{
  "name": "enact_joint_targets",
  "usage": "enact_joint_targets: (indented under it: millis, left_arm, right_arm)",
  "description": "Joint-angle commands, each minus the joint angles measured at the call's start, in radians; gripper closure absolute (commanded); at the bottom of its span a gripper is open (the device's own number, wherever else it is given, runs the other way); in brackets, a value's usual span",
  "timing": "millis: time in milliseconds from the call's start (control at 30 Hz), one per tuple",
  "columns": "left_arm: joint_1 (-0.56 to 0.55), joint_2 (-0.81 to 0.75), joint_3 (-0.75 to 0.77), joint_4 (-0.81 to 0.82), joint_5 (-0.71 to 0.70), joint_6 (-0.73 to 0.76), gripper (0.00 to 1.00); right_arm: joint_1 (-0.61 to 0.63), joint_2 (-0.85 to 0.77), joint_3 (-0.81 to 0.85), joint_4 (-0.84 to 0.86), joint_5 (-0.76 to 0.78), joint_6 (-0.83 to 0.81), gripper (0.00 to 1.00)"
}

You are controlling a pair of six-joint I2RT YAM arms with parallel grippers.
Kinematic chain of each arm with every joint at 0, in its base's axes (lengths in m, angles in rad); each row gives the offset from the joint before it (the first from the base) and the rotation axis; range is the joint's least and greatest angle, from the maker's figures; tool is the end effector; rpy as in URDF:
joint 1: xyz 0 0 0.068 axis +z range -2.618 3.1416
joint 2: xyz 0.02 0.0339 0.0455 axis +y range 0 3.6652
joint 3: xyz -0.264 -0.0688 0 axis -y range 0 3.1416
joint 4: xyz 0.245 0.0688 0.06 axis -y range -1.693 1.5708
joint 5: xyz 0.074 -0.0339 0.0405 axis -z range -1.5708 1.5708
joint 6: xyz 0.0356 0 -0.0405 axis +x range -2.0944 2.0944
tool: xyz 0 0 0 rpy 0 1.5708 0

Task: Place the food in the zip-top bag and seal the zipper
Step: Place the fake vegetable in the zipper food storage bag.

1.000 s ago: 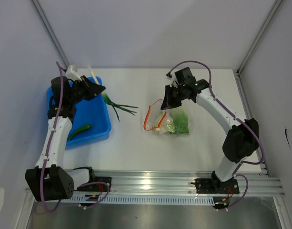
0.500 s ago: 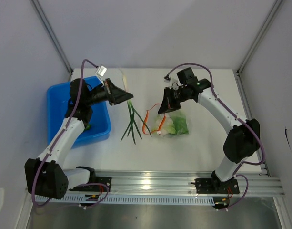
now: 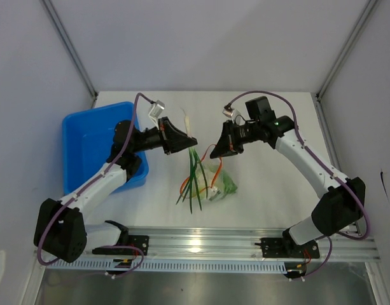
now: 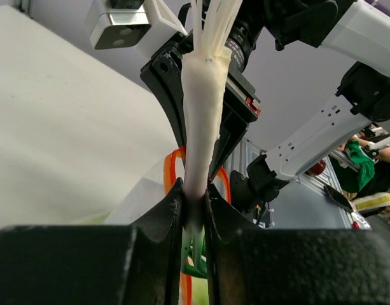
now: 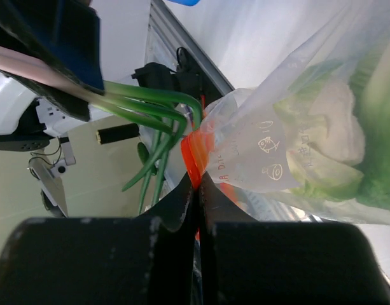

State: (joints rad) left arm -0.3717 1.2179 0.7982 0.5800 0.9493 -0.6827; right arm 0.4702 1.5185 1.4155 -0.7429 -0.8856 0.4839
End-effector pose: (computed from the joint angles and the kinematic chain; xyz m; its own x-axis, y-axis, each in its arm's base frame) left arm 0.2415 -0.1252 0.3313 -0.4898 -0.2033 -0.8478 0.8381 0.1582 -0.5221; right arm 0.2729 0.1696 0.3394 -0.9370 -0.1460 -0.3173 -0.3485 0.4513 0.8215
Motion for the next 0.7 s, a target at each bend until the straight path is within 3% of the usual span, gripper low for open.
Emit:
enact_joint_targets:
  millis: [0,167,467,667]
  left_arm:
    - [-0.035,0.025,-0.025,0.213,-0.003,-0.027,0.99]
    - [-0.052,-0.03,-0.12,0.371,-0.003,-0.113,0.99]
    - [-0.11,-0.262,-0.128,0.07,-0.06,0.072,0.99]
    - [-0.133,-0.213,-0.1,0.043,-0.014,0.077,0.99]
  right_arm:
    - [0.007,-0.066,-0.009,0.08,-0.072,0.09,1.0]
    - [0.007,-0.089,-0.039,0.068,-0.012,0.114,1.0]
    - [0.007,-0.098,-0.059,0.073,0.023,0.122,1.0]
    - [0.016,-0.103,-0.079,0.111,0.005,0.14,1.0]
